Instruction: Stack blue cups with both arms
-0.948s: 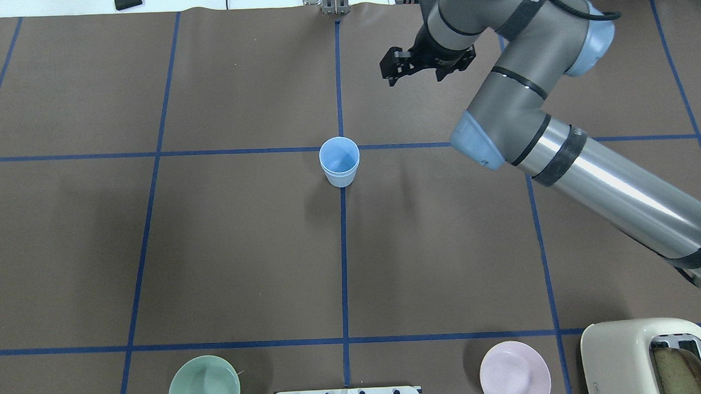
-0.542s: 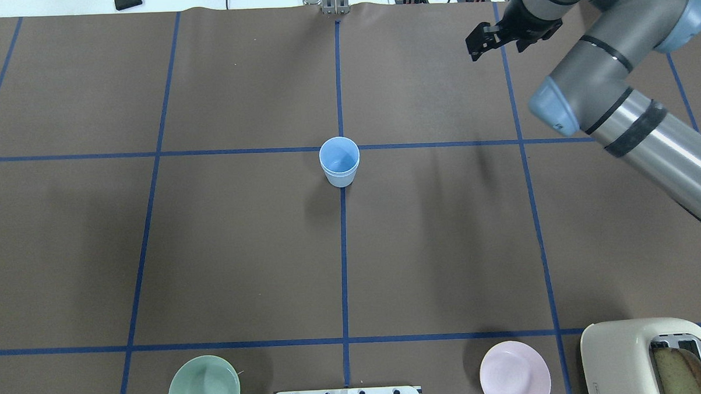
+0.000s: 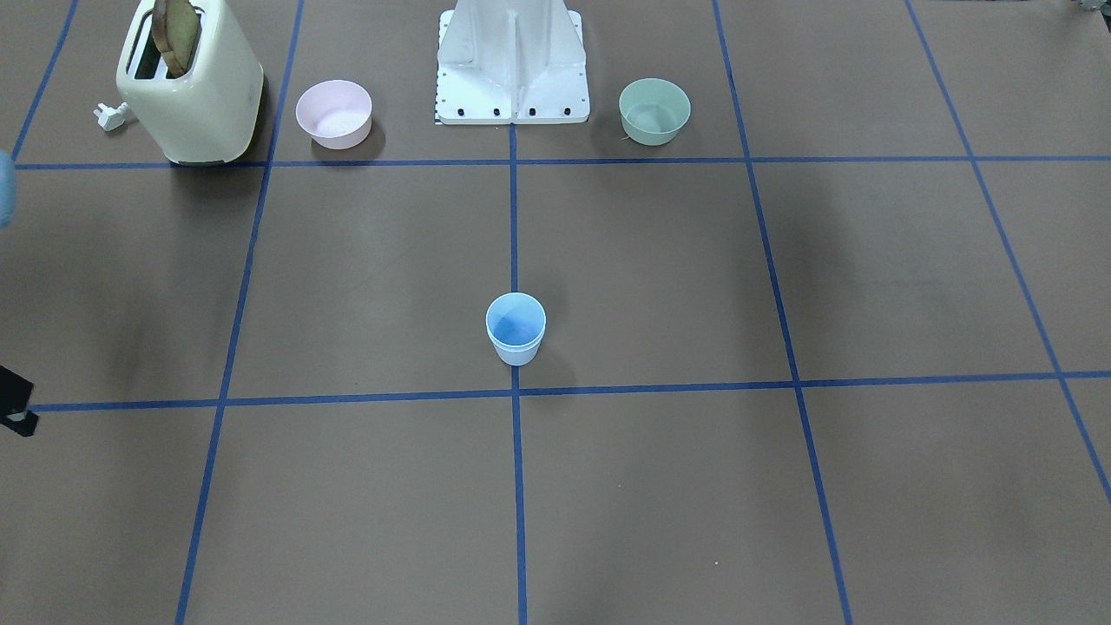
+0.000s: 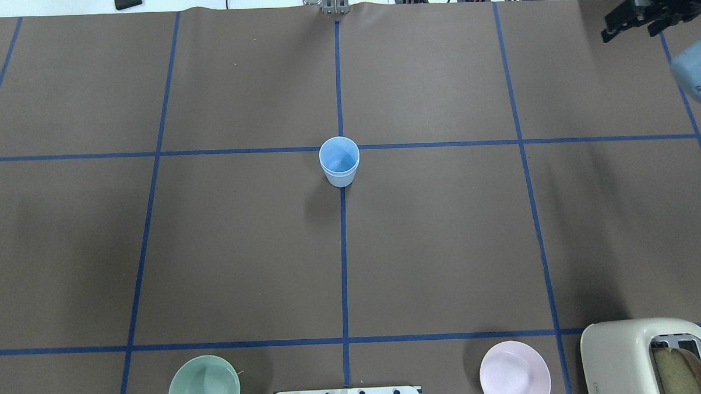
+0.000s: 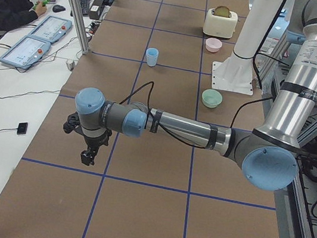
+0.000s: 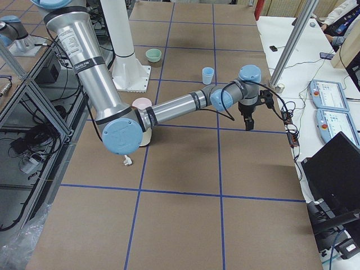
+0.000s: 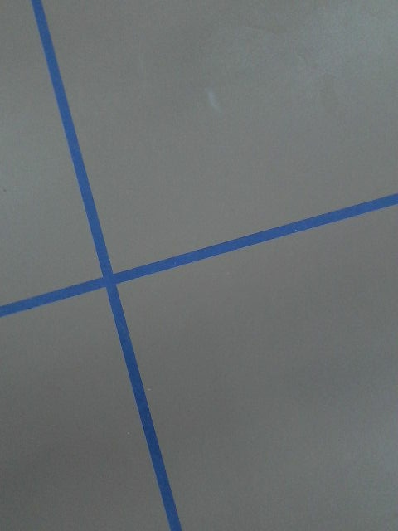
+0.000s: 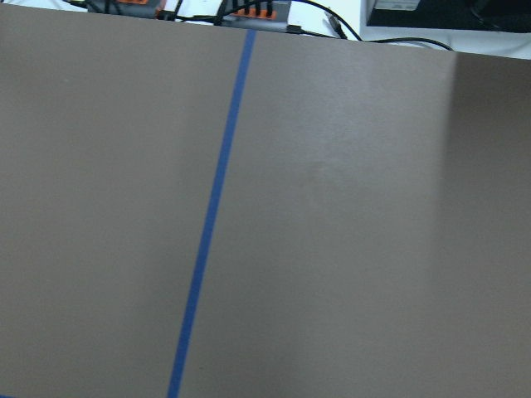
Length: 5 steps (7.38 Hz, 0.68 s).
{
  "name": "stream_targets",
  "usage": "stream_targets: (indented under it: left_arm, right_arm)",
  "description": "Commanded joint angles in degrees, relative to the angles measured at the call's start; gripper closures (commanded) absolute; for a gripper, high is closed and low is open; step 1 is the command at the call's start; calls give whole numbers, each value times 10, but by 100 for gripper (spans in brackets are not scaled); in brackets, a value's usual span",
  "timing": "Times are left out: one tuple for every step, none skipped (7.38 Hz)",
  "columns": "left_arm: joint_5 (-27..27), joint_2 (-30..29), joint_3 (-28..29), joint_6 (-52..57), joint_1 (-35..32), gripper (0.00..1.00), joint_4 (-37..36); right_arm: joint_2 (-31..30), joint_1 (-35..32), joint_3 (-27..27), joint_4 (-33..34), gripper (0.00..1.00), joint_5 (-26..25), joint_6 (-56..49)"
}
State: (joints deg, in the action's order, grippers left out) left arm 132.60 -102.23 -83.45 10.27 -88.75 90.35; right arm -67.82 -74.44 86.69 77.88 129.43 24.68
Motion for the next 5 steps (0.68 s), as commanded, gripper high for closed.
stream_targets:
  left_arm:
    - [1,9,0,24,-23,2,-5]
    - [2,12,0,24,-25,2,-5]
    - [2,21,-1,24,-25,2,-9]
    - [2,33,-4,24,-25,2,-4]
    - [2,41,-4,24,-25,2,1]
  right_arm:
    - [-61,-67,48,67,0,30,-100]
    - [-70,-92,80,149,0,25,-156]
    - [-88,-114,110,228,0,19,-222]
    - [-115,-130,139,265,0,15,-245]
    - [-159,-135,154,264,0,15,-246]
